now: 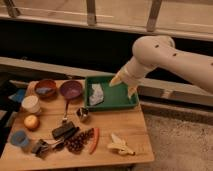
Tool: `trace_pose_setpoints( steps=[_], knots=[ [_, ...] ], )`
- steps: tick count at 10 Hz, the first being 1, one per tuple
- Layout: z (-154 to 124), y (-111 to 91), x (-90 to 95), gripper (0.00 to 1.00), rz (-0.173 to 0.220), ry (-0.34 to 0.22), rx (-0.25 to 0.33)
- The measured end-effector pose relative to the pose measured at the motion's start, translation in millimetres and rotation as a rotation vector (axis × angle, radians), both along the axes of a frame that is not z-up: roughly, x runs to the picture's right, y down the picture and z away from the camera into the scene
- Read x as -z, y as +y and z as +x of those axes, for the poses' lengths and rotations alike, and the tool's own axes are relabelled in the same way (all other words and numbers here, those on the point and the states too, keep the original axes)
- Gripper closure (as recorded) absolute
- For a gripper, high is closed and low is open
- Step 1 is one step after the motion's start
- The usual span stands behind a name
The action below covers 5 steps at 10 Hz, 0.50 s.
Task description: Place sponge in tray
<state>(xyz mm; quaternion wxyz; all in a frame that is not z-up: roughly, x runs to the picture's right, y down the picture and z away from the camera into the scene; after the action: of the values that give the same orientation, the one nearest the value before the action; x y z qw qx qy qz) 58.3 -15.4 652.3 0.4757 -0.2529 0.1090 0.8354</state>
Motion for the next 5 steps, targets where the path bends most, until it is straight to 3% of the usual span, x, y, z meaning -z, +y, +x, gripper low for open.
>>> trace_pose_setpoints(
  steps=[3,5],
  knots=[
    [-70,-29,-12.5,0.35,0.081,-0.039,0.017],
    [-78,-33,-13.7,0.35,0.089,-0.043,0.013]
  ],
)
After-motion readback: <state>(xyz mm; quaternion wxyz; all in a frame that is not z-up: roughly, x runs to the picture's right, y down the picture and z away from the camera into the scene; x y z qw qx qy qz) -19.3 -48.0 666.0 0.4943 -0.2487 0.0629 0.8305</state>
